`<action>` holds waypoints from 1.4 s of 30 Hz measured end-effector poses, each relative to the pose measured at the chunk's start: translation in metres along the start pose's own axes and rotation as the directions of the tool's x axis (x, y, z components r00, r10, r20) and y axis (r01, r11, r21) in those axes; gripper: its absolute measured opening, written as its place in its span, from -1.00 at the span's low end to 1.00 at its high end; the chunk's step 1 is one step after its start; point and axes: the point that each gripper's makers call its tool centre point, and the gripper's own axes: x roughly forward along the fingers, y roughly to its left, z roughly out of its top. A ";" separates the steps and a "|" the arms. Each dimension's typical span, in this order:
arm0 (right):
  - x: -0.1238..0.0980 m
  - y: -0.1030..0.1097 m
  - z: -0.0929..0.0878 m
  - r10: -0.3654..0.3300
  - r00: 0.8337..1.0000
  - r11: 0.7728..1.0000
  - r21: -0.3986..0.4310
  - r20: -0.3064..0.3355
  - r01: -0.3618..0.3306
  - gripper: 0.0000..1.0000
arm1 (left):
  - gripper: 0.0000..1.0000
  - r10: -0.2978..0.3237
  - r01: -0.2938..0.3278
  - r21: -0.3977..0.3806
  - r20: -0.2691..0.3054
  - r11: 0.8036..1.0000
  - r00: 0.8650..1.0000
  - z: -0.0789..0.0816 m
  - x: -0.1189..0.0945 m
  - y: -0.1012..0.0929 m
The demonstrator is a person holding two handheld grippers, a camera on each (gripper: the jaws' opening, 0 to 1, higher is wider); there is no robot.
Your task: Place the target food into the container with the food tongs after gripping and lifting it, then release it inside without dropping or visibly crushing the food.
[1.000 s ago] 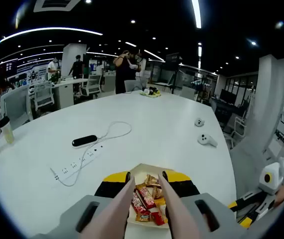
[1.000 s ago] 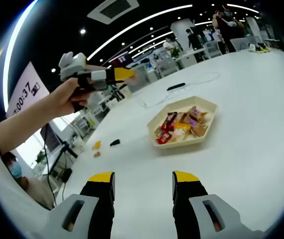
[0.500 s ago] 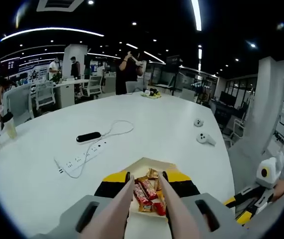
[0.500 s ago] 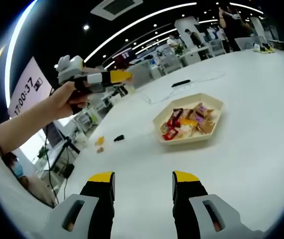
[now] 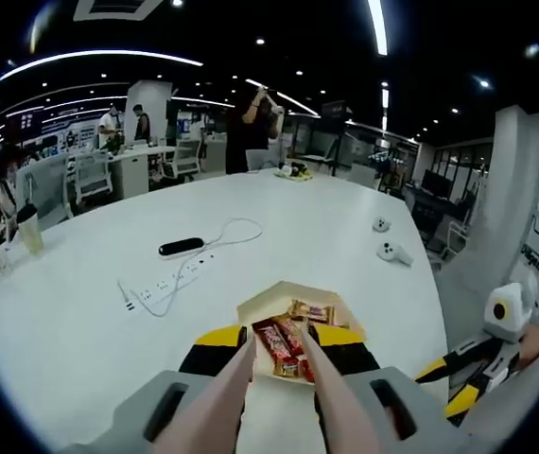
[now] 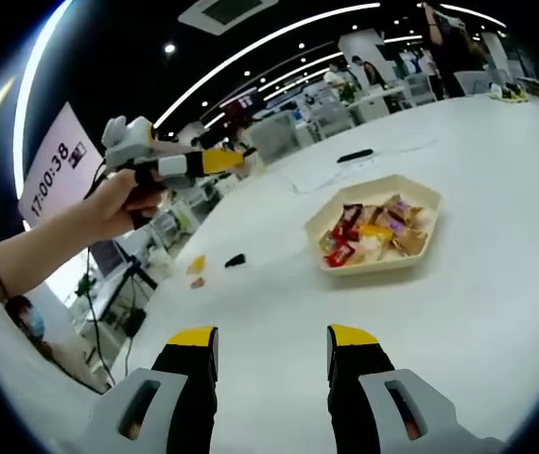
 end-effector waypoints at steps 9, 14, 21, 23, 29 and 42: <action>-0.002 0.004 -0.001 -0.008 1.000 1.000 -0.009 0.002 0.008 -0.08 | -0.51 0.010 -0.010 0.028 0.002 1.000 1.000 -0.009 -0.010 0.009; -0.004 0.006 -0.002 -0.013 1.000 1.000 -0.014 0.000 0.013 -0.08 | -0.51 0.016 -0.016 0.024 0.003 1.000 1.000 -0.013 -0.016 0.012; -0.006 0.008 0.001 -0.019 1.000 1.000 -0.021 0.003 0.019 -0.08 | -0.51 0.034 -0.033 0.068 -0.018 0.997 0.999 -0.022 -0.026 0.020; -0.006 0.007 0.002 -0.022 1.000 1.000 -0.016 0.009 0.022 -0.08 | -0.51 0.041 -0.039 0.067 -0.019 0.997 0.999 -0.025 -0.029 0.023; -0.004 0.010 -0.004 -0.014 1.000 1.000 -0.014 -0.003 0.014 -0.08 | -0.50 0.053 -0.052 0.053 -0.019 0.997 0.998 -0.034 -0.037 0.025; 0.001 0.020 0.009 0.008 1.000 1.000 -0.027 0.006 -0.008 -0.08 | -0.49 0.069 -0.067 0.076 -0.020 0.995 0.997 -0.044 -0.047 0.035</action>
